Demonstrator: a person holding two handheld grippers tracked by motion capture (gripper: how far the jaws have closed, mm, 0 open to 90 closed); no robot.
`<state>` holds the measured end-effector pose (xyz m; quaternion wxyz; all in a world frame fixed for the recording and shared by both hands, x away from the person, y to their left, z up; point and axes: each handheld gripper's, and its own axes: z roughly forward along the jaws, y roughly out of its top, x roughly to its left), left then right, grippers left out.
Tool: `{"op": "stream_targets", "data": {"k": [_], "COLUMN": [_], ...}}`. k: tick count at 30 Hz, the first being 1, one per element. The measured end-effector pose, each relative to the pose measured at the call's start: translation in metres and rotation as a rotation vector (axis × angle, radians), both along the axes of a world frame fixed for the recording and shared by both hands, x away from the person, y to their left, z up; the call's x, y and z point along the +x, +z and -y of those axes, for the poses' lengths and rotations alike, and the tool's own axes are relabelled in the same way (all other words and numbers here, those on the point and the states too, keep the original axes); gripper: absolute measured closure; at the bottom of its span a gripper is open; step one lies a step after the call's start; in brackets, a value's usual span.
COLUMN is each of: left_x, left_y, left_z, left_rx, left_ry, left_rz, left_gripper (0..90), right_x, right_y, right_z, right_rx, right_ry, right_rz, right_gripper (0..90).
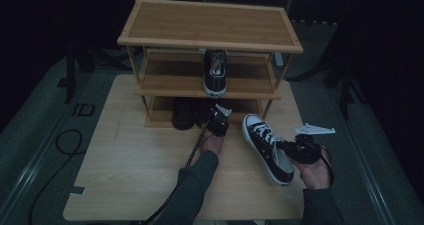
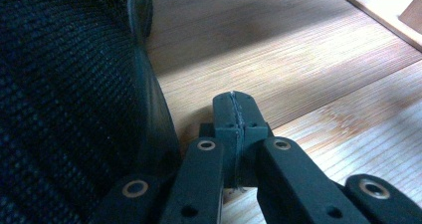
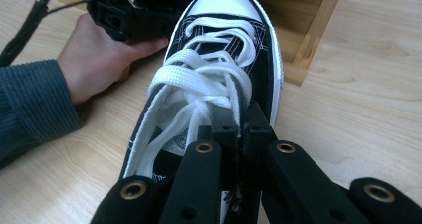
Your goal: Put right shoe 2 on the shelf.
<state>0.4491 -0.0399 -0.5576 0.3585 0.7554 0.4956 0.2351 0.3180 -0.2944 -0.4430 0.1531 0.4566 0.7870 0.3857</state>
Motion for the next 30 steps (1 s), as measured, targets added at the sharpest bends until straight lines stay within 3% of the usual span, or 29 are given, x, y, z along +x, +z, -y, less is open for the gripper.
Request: {"op": "stream_targets", "data": {"k": [30], "left_x": [0.000], "left_y": [0.000], "left_z": [0.000], "left_rx": [-0.001], "left_ry": [0.002], "left_rz": [0.001], "left_gripper": [90.0], "right_x": [0.006], "right_y": [0.039], "right_z": [-0.003], "right_rx": [0.011], "right_ry": [0.053], "right_rz": [0.049], "right_gripper": [88.1]}}
